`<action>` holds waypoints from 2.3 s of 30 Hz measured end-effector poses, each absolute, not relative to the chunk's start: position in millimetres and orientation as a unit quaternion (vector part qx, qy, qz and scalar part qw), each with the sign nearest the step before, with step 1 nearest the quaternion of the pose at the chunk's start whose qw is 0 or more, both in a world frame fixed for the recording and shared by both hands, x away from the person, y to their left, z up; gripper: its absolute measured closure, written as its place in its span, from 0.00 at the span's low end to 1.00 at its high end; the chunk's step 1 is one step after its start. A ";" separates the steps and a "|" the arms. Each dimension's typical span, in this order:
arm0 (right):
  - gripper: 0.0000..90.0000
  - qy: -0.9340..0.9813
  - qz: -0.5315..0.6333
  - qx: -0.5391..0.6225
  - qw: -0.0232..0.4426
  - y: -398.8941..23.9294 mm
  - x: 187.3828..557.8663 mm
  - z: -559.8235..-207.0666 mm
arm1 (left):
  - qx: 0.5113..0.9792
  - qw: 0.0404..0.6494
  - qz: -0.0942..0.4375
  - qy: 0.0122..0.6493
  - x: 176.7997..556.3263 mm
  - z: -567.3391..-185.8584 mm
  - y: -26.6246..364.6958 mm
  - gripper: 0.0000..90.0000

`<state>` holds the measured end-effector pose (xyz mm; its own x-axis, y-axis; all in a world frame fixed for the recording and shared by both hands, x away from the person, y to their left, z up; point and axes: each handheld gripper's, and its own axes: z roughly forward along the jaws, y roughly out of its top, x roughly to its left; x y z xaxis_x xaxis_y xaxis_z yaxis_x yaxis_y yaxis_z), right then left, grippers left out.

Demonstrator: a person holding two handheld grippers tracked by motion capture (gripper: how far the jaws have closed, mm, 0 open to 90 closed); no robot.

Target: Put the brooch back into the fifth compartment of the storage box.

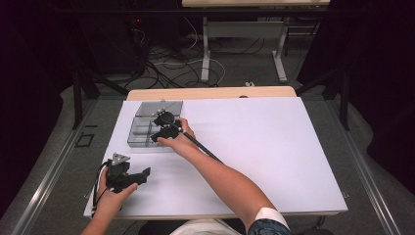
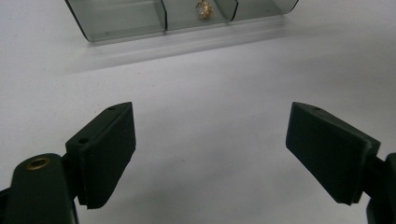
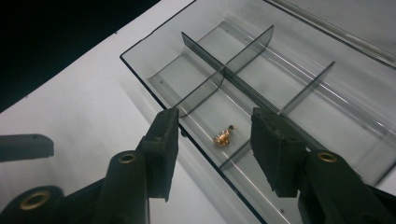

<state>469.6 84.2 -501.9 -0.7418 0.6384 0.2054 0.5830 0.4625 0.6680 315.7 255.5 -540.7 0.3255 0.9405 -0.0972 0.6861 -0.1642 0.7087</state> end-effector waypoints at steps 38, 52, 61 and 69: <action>0.18 0.841 0.398 0.356 0.089 -29.1 402.7 -493.3 | 0.745 0.341 0.183 0.543 324.6 -542.9 248.0 0.18; 0.17 0.819 0.396 0.401 0.108 -84.3 375.8 -500.7 | 0.745 0.336 0.183 0.546 324.6 -543.5 248.0 0.18; 0.16 0.803 0.392 0.433 0.118 -138.5 360.7 -504.8 | 0.745 0.336 0.182 0.547 324.7 -544.1 247.3 0.18; 0.07 0.788 0.388 0.458 0.138 -185.2 354.0 -507.4 | 0.745 0.333 0.181 0.549 325.3 -545.4 245.0 0.18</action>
<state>354.0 -185.2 -507.4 -0.5422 0.8288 0.1380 0.6153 0.2798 0.7370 325.3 245.0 -545.4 0.3311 0.9388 -0.0950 0.6976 -0.1757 0.6946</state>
